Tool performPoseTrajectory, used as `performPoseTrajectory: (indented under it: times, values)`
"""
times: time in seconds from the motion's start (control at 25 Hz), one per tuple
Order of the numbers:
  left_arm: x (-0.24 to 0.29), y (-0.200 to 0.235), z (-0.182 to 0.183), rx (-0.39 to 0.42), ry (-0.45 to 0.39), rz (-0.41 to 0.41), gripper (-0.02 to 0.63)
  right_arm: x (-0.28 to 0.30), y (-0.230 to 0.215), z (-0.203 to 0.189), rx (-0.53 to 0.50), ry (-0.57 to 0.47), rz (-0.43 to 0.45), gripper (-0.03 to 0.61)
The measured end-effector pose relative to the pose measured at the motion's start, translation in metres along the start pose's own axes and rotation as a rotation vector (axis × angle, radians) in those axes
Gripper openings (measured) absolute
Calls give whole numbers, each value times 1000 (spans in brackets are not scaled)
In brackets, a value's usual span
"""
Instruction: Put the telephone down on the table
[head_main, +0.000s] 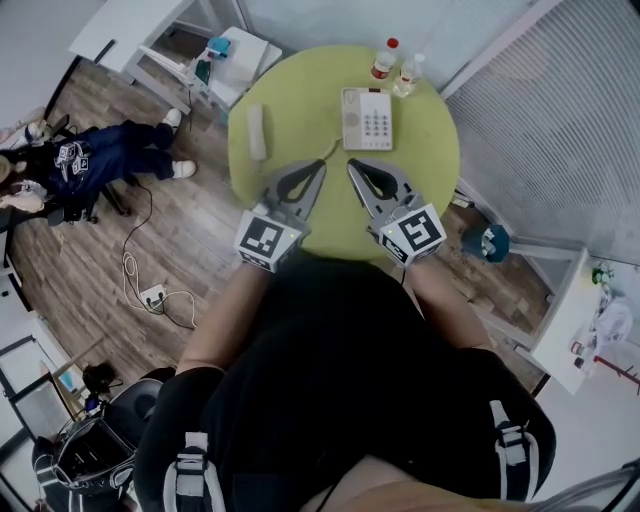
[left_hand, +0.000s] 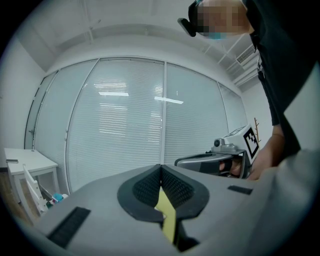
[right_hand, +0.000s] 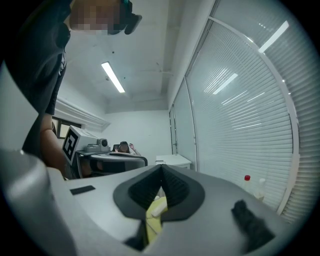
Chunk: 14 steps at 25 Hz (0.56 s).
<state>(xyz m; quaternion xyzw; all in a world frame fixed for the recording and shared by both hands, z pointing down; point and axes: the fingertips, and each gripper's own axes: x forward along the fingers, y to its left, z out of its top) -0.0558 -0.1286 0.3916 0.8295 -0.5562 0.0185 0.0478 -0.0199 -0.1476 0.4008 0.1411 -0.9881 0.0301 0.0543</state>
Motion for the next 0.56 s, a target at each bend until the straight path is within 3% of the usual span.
performPoseTrajectory:
  times: [0.56]
  values:
    - [-2,15,2,-15,0,-5,11,13,1,6,-5,12,-14,17]
